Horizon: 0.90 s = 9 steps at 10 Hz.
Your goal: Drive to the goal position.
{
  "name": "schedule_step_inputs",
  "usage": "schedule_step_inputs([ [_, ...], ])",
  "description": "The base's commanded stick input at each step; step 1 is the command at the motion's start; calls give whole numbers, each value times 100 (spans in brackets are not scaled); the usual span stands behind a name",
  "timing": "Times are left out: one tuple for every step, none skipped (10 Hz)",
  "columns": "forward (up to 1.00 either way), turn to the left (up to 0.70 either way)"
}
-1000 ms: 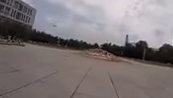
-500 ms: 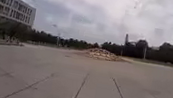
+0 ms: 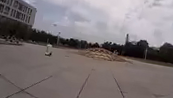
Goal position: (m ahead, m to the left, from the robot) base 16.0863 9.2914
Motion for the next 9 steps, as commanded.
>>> schedule_step_inputs([
  [0, 0],
  [26, 0],
  [70, 0],
  [70, 0],
  [70, 0],
  [70, 0],
  [70, 0],
  [70, 0],
  [70, 0],
])
